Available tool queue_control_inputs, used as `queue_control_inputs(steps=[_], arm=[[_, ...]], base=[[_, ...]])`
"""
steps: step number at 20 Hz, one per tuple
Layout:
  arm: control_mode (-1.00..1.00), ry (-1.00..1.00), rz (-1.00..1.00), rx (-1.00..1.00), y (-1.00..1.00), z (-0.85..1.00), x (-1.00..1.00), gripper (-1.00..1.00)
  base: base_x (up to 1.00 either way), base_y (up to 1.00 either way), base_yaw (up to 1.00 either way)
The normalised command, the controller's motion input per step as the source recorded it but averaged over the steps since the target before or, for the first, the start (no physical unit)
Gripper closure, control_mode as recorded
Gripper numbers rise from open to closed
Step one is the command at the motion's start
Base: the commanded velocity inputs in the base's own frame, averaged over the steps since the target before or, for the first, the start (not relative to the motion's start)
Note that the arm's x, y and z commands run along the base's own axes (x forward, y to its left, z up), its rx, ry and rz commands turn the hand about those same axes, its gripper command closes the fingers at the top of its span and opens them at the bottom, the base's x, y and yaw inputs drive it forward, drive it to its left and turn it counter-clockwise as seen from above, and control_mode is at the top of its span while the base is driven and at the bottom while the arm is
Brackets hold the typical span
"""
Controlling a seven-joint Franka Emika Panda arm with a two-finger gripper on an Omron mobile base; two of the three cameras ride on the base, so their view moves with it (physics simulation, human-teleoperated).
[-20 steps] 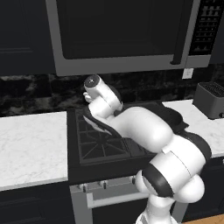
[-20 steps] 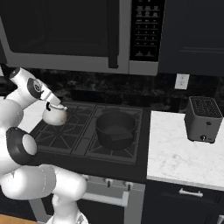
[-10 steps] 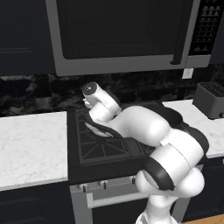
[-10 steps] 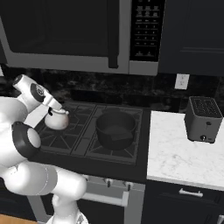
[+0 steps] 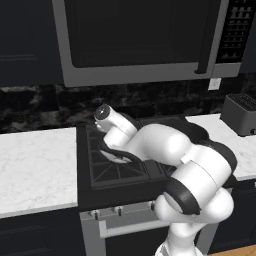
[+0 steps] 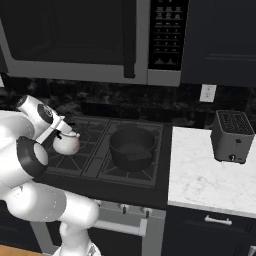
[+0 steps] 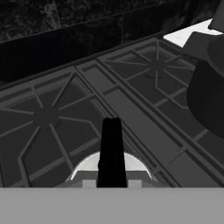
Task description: Pick the kettle from the counter and place it on a stove burner. Then turn the burner on.
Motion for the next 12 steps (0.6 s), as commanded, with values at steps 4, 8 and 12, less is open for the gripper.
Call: queue_control_inputs(steps=[4, 8, 12], arm=[[-1.0, -0.02, 0.0, -0.01, 0.0, -0.27, 0.0, 1.0], [-1.0, -0.05, 0.0, -0.02, 0.0, -0.28, 0.0, 1.0], [-1.0, -0.06, 0.0, -0.03, 0.0, -0.23, 0.0, 1.0]], base=[[0.0, 0.0, 0.0], [0.0, 0.0, 0.0], [0.0, 0.0, 0.0]])
